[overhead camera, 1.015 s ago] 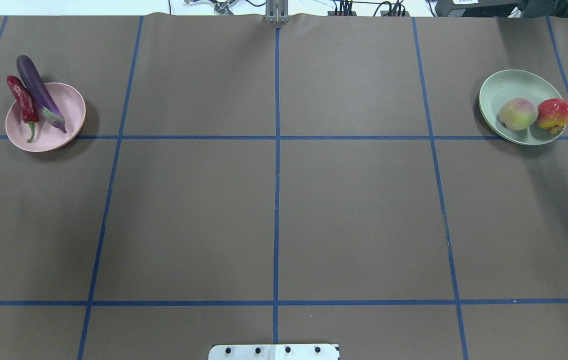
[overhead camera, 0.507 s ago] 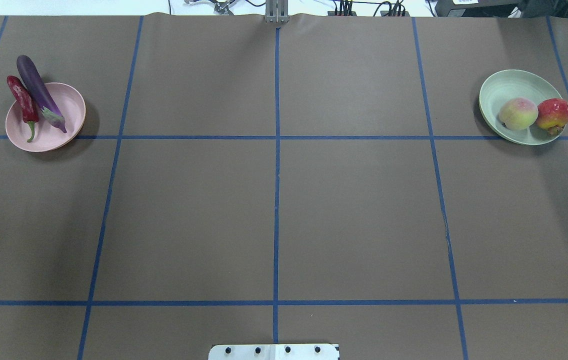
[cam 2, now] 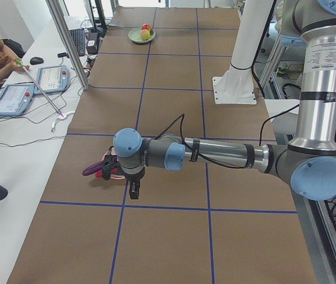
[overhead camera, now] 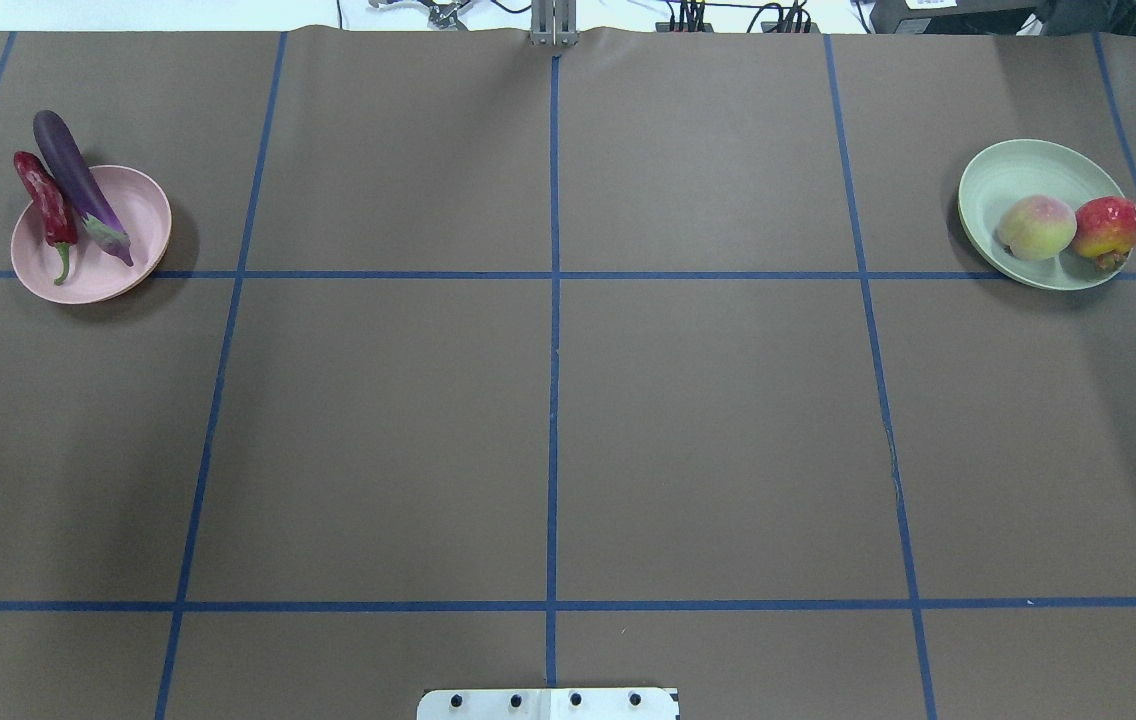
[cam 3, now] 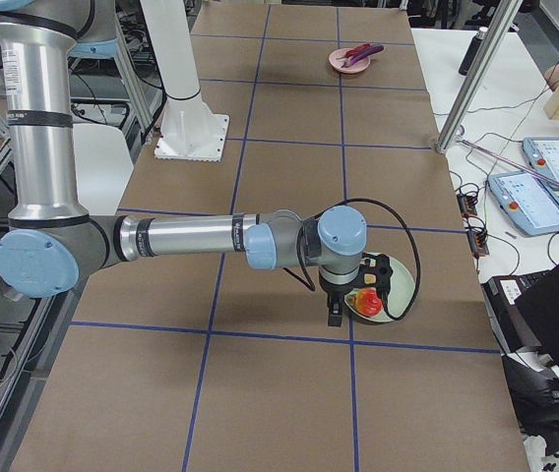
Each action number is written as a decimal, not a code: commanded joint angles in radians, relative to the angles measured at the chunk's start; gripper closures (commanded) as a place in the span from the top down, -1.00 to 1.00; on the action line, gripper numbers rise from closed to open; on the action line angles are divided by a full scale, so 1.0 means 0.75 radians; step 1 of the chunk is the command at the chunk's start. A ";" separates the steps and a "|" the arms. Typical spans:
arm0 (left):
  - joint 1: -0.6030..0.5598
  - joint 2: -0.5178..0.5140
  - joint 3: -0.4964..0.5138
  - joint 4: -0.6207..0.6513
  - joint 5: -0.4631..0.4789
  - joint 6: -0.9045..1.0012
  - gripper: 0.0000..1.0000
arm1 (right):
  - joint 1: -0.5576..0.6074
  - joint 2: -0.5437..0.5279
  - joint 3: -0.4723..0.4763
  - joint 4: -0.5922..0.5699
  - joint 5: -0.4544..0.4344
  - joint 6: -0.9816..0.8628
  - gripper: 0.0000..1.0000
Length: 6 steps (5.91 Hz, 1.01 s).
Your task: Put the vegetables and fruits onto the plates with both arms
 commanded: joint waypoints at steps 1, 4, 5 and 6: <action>-0.001 -0.003 -0.014 0.015 -0.001 0.052 1.00 | -0.041 0.004 0.007 0.000 0.002 0.000 1.00; -0.003 0.007 -0.038 0.018 0.007 0.055 1.00 | -0.042 -0.005 0.031 0.000 0.035 0.000 1.00; -0.003 0.007 -0.038 0.018 0.005 0.053 1.00 | -0.042 -0.005 0.033 0.000 0.041 0.000 1.00; -0.003 0.007 -0.038 0.018 0.001 0.053 1.00 | -0.042 -0.007 0.042 0.000 0.051 0.000 1.00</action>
